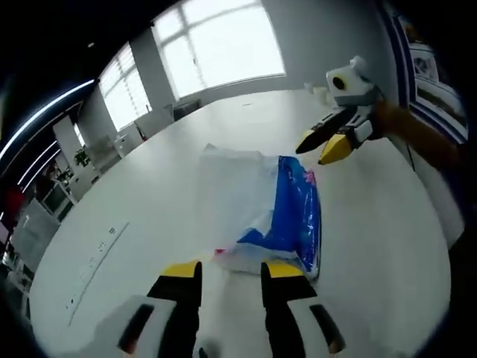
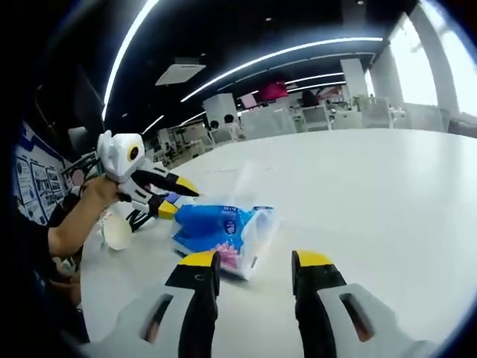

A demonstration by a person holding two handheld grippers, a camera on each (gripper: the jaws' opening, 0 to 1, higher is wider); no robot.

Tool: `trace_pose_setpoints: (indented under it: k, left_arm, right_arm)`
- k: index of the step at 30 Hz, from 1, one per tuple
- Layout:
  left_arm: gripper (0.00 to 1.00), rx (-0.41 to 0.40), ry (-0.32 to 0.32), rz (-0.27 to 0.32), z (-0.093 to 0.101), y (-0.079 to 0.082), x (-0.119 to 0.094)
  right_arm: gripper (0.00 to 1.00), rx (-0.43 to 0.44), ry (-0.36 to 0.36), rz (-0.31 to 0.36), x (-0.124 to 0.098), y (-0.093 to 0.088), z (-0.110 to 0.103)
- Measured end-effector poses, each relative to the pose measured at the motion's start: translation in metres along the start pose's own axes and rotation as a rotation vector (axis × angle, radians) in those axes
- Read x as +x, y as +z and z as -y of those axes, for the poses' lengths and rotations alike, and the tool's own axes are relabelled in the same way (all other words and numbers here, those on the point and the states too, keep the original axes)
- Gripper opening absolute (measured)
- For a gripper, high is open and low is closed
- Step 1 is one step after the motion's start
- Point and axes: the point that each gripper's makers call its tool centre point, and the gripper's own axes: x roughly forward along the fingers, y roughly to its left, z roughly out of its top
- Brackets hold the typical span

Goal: Arrange the tabletop items into an orderly group along one side of the table until the central work area is clear of visible clutter.

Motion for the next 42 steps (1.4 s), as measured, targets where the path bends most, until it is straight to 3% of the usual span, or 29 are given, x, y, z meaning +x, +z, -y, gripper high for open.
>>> trace_pose_setpoints:
  k: [5,9,13,16,23,28,42]
  left_arm:
    - [0.59,-0.032,-0.046,0.040,0.012,0.007,-0.007]
    - [0.69,-0.019,-0.088,0.064,0.020,0.013,-0.014]
    - [0.86,-0.057,-0.151,0.103,0.030,0.022,-0.021]
    - [1.00,-0.103,-0.199,0.146,0.038,0.031,-0.026]
    - [1.00,-0.099,-0.169,0.141,0.036,0.032,-0.029]
    - [1.00,-0.097,-0.165,0.145,0.037,0.031,-0.035]
    - [1.00,-0.103,-0.145,0.165,0.037,0.031,-0.056]
  right_arm:
    - [0.48,-0.038,0.000,0.005,-0.002,0.002,-0.003]
    - [0.61,-0.066,-0.009,0.007,-0.003,0.003,-0.004]
    - [0.66,-0.079,-0.006,0.007,-0.005,0.004,-0.007]
    - [0.77,-0.076,-0.005,0.019,-0.006,0.007,-0.009]
    - [0.99,-0.105,0.001,0.035,-0.009,0.010,-0.019]
    - [1.00,-0.082,0.033,0.044,-0.010,0.014,-0.024]
    - [1.00,-0.106,0.001,0.039,-0.021,0.015,-0.035]
